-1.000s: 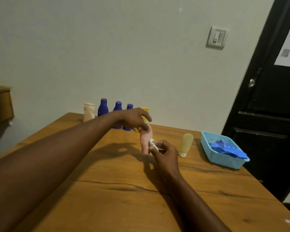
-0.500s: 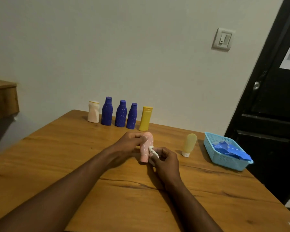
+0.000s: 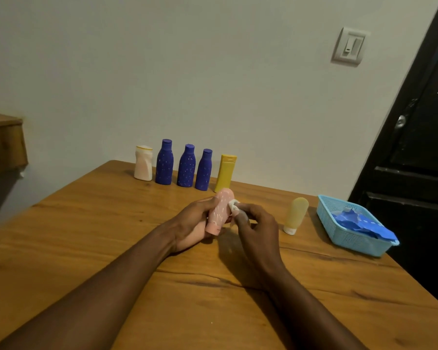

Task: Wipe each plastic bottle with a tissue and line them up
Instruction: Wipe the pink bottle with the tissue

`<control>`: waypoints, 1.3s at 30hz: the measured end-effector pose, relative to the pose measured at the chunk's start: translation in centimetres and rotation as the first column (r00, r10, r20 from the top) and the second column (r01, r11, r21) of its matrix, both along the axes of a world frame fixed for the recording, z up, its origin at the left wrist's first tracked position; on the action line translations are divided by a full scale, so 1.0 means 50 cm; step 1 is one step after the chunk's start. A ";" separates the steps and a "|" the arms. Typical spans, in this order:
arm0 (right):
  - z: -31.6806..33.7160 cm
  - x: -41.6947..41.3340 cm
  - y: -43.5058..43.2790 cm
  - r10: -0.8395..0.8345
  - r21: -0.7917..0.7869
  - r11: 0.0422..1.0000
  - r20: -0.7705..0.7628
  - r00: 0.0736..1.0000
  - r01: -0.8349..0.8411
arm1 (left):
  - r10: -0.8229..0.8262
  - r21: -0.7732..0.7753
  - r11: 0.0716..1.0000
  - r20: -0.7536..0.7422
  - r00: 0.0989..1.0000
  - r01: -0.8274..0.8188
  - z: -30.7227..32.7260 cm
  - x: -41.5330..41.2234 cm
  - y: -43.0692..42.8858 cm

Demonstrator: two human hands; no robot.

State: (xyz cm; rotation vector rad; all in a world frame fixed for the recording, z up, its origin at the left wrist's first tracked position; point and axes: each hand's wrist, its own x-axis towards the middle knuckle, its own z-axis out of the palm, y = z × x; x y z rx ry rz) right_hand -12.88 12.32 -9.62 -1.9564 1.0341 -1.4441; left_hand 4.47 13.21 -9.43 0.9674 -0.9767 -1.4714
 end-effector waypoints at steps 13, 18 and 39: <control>0.017 0.060 -0.070 -0.036 -0.259 0.966 -0.212 0.977 -0.021 | 0.081 0.091 0.994 -0.255 0.964 -0.059 0.006 0.004 -0.009; 0.009 0.064 -0.034 0.007 -0.269 0.953 -0.442 0.897 -0.141 | 0.177 0.115 0.982 -0.259 0.949 -0.152 0.001 0.022 -0.029; 0.027 0.045 -0.028 0.058 -0.257 0.957 -0.286 0.956 -0.135 | 0.106 0.084 0.993 -0.292 0.951 -0.085 0.011 -0.005 0.000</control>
